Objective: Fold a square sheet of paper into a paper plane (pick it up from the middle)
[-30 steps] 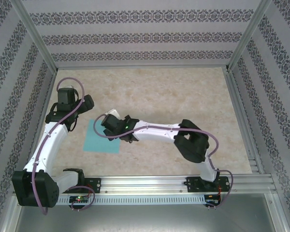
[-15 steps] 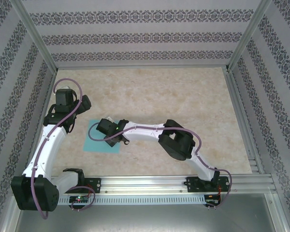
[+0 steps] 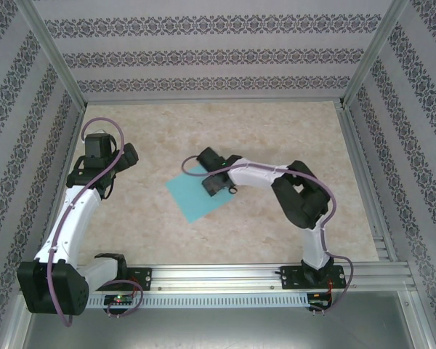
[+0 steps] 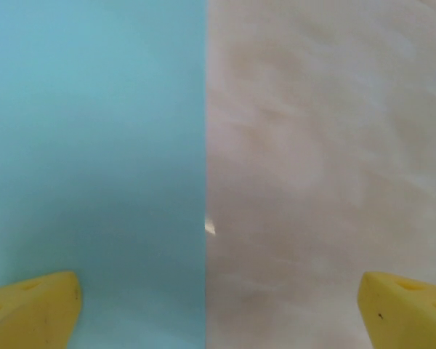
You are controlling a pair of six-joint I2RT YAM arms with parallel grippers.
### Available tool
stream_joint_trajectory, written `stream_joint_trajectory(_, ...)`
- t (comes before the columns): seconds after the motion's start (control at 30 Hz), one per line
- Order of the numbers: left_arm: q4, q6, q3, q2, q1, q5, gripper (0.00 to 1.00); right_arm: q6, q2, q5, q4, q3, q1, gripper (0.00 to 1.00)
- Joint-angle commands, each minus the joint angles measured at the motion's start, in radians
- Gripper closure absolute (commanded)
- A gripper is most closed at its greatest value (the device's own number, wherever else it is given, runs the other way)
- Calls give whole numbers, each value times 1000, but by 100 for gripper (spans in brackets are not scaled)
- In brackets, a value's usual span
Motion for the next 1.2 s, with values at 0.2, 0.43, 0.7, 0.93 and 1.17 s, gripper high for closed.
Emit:
stream_joint_trajectory(0.2,14,-36,-20,31,14,98,0,69,-160,-14,-138,-23,-74,2)
stream_joint_trajectory(0.43,93,-88,-71,65,6,256,0,164,-72,-163,-97,69,12,2)
stream_joint_trajectory(0.7,100,-85,-92,78,-19,273,0,80,37,-202,-202,164,16,2)
stream_joint_trajectory(0.93,102,-93,-85,94,-26,281,0,70,83,-255,-237,206,-27,2)
stream_joint_trajectory(1.17,100,-95,-85,102,-30,284,0,36,101,-304,-241,231,-8,2)
